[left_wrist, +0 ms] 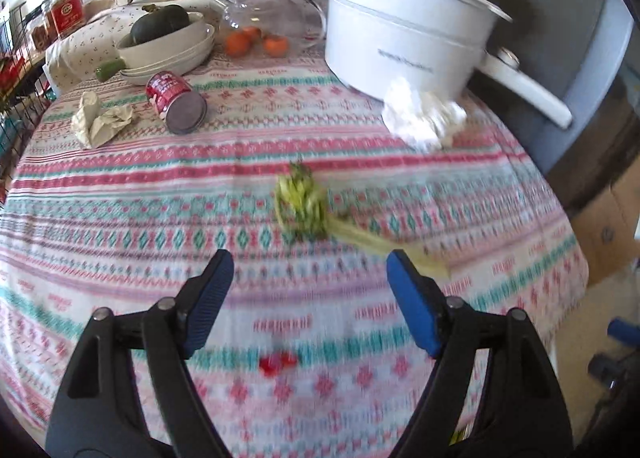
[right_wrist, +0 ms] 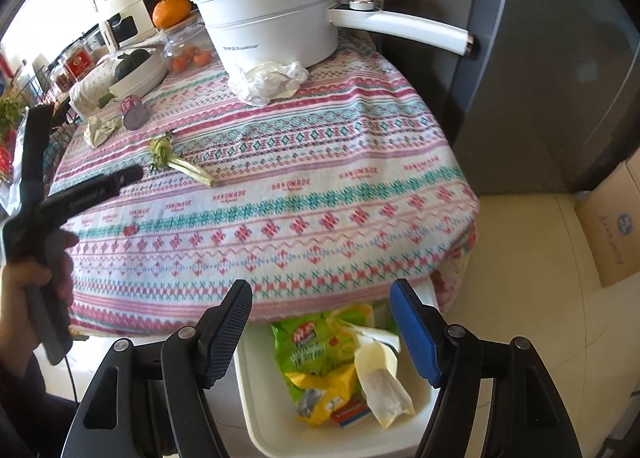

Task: Collect trash
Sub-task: 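Grasp the green vegetable stalk on the cloth with the left gripper, then grasp the white tissue beside the pot with the right gripper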

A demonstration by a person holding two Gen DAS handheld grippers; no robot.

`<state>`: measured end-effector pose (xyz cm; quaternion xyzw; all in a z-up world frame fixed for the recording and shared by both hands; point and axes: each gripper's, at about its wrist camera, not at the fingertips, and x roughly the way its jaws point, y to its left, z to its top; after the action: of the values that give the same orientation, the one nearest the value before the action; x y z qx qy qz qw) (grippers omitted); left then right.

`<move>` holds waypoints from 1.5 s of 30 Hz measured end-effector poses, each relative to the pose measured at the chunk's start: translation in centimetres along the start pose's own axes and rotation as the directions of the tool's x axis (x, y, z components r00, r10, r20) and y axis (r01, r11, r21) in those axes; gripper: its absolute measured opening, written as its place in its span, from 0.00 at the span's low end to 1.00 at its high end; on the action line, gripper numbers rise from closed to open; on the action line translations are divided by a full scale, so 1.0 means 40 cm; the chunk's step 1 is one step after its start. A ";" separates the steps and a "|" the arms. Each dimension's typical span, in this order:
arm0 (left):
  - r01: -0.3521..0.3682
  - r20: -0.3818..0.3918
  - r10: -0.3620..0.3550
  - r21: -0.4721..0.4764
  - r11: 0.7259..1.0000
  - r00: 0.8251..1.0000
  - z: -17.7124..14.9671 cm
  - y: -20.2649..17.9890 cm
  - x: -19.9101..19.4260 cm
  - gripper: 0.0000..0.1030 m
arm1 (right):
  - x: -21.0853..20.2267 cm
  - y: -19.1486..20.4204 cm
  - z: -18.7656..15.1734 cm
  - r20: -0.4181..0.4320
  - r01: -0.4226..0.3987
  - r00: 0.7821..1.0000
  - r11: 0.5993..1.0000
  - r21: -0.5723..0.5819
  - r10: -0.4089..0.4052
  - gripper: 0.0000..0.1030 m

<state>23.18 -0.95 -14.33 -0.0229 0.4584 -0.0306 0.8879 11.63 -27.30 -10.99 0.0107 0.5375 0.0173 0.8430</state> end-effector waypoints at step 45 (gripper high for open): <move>-0.101 0.275 0.037 0.221 0.970 0.961 0.044 0.070 -0.221 0.08 | 0.422 0.188 0.429 0.184 -0.103 0.980 0.983 0.153 0.074 0.71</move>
<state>19.58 2.52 -6.31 0.0936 0.3275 -0.0497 0.9389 34.18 -19.10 -18.76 0.1044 0.4587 0.0101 0.8824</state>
